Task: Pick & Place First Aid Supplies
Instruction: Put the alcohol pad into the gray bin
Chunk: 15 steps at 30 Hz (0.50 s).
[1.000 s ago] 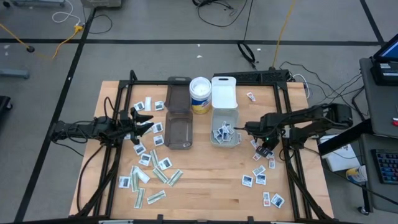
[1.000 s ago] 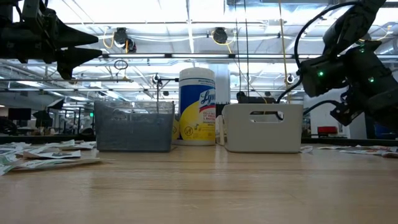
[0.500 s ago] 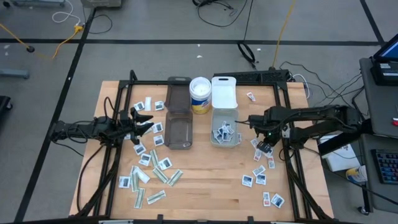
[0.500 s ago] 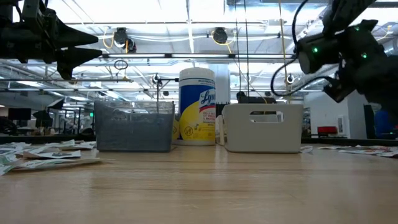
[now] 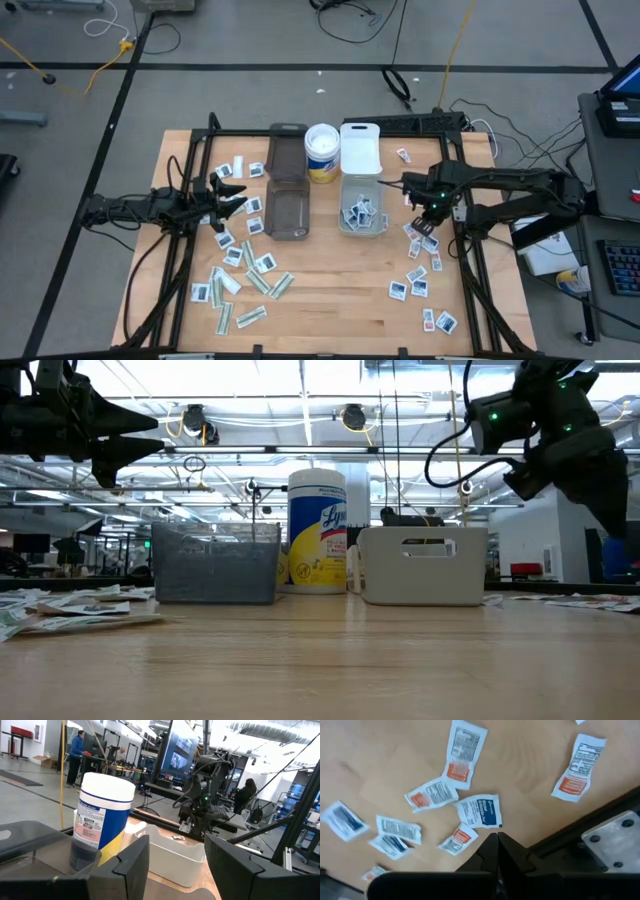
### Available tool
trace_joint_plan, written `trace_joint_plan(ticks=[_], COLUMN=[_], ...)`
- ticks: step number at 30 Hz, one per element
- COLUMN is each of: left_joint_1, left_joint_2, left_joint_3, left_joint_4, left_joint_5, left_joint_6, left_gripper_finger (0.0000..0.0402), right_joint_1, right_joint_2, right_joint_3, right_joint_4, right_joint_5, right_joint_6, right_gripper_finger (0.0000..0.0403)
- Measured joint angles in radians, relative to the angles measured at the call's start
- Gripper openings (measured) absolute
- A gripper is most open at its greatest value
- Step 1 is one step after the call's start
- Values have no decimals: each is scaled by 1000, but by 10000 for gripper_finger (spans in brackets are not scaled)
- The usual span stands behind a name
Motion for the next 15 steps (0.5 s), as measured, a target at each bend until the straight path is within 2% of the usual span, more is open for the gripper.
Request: trace_joint_plan(ticks=[3, 5, 12, 15], left_joint_1=[0, 0, 0, 0], left_joint_2=[0, 0, 0, 0], left_joint_3=[0, 0, 0, 0], left_joint_4=[0, 0, 0, 0], left_joint_5=[0, 0, 0, 0], left_joint_6=[0, 0, 0, 0], left_gripper_finger=[196, 196, 196, 196], right_joint_1=[0, 0, 0, 2], right_joint_2=[0, 0, -5, -8], right_joint_3=[0, 0, 0, 0], right_joint_4=[20, 18, -35, -24], right_joint_5=[0, 5, 217, 242], right_joint_6=[99, 152, 542, 625], right_gripper_finger=[15, 38, 143, 175])
